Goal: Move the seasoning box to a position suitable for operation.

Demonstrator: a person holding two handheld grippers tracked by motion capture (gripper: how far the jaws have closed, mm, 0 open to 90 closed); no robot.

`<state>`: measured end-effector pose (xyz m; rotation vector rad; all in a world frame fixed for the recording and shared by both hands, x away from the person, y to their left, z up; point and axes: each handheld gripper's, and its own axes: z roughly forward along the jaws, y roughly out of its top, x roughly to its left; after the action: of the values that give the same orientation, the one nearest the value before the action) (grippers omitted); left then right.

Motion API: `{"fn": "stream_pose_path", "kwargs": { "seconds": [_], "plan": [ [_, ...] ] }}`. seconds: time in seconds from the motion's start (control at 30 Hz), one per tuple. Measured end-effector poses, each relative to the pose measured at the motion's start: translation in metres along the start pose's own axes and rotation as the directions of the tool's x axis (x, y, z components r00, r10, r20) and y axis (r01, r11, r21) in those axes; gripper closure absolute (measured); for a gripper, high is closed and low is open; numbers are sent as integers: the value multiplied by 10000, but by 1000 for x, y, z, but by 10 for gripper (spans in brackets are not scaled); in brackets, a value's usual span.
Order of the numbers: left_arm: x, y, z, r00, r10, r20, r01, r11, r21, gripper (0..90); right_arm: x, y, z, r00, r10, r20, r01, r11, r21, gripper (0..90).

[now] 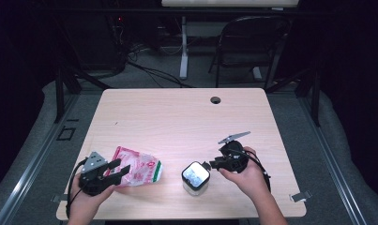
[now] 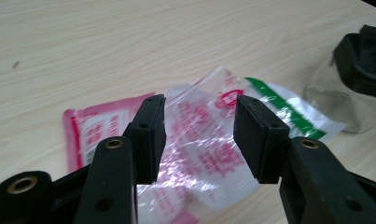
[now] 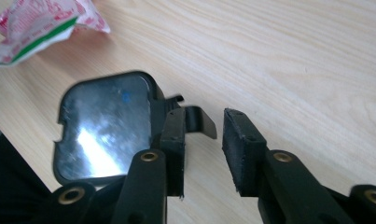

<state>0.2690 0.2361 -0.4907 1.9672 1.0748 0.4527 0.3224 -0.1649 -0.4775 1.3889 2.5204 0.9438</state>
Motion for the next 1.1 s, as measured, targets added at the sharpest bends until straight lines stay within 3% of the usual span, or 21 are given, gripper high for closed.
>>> {"fn": "stream_pose_path", "kwargs": {
  "seconds": [0.2, 0.33, 0.5, 0.53, 0.77, 0.8, 1.1],
  "plan": [
    [-18, 15, 14, 9984, 478, 315, -489, 9982, 346, 571, 13, 15, -2, 9997, -224, -72, 224, 9997, 37, 758],
    [-32, 21, 22, 9958, 685, 604, -698, 9974, 188, 605, 19, 13, 2, 9987, -509, -21, 509, 9987, -39, 787],
    [-43, 22, 29, 9923, 913, 832, -936, 9953, 242, 667, 18, 9, 9, 9993, -386, -21, 385, 9992, -135, 823],
    [-49, 22, 31, 9895, 1128, 900, -1161, 9927, 320, 692, 18, 8, 11, 9989, -468, 36, 468, 9989, -75, 833],
    [-67, 21, 41, 9806, 1446, 1320, -1521, 9872, 484, 801, 16, 8, 14, 9995, -304, 94, 307, 9991, -306, 861],
    [-72, 21, 45, 9767, 1582, 1453, -1691, 9834, 657, 818, 16, 8, 15, 9997, -263, 23, 263, 9990, -361, 867],
    [-92, 20, 62, 9626, 1818, 2008, -2042, 9741, 969, 896, 14, 7, 15, 9998, -167, -143, 161, 9989, -437, 883]
  ]
}}
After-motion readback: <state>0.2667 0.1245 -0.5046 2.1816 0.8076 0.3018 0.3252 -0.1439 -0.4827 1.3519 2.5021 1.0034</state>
